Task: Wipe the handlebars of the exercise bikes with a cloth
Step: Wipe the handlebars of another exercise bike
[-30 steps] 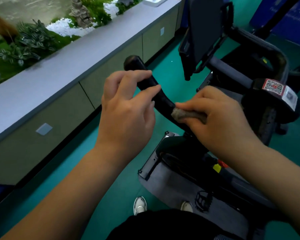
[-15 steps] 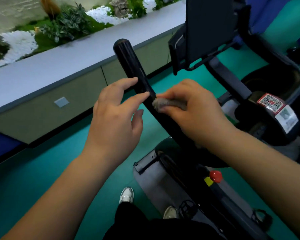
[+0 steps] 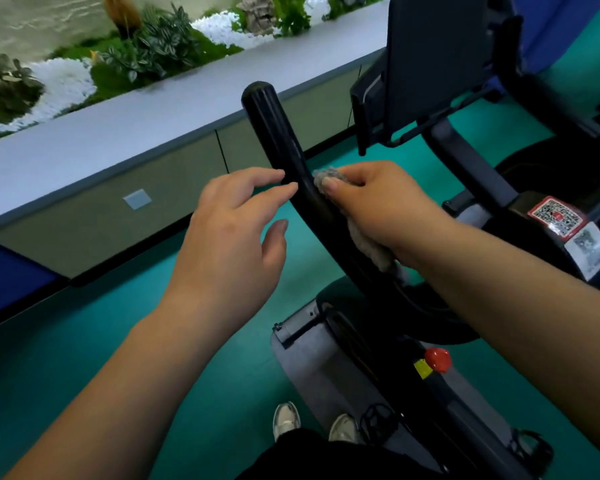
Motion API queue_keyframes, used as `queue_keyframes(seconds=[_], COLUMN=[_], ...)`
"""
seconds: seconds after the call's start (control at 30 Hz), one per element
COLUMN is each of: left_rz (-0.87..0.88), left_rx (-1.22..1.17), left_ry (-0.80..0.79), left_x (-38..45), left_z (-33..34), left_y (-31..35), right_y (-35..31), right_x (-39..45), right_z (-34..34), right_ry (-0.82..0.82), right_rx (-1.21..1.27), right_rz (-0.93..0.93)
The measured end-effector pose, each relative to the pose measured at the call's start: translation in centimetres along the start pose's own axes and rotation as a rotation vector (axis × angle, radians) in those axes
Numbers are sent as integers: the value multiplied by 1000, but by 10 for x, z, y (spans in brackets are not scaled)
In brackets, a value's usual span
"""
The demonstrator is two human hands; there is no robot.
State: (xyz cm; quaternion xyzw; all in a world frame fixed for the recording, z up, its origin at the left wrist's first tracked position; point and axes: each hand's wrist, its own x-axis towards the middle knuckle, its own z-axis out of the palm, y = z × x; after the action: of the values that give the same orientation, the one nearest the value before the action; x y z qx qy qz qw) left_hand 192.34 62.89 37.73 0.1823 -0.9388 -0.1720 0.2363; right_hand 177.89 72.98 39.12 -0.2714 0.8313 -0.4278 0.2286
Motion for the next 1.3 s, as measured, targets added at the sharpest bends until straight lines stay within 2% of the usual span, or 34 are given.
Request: queue_keyframes(seconds=[0.27, 0.43, 0.57, 0.67, 0.83, 0.93, 1.13, 1.3], left_rz=[75, 82, 63, 39, 9, -1, -24, -40], left_rx=[-53, -55, -65, -73, -66, -61, -39, -30], left_ry=[26, 37, 59, 91, 103, 117, 151, 153], left_x=[15, 18, 18, 20, 19, 19, 20, 19], left_z=[1, 1, 1, 2, 3, 3, 3, 2], left_y=[-12, -12, -11, -7, -4, -2, 3, 5], right_y=[11, -5, 8, 14, 2, 11, 16, 10], right_x=[-19, 10, -11, -10, 19, 18, 24, 39], right_z=[-9, 7, -6, -10, 1, -4, 2, 15], right_ry=[19, 48, -53, -145, -312, -403, -388, -440], right_rx=[-17, 166, 231, 405, 784, 820, 814, 960], right_rz=[-18, 14, 59, 191, 236, 244, 237, 228])
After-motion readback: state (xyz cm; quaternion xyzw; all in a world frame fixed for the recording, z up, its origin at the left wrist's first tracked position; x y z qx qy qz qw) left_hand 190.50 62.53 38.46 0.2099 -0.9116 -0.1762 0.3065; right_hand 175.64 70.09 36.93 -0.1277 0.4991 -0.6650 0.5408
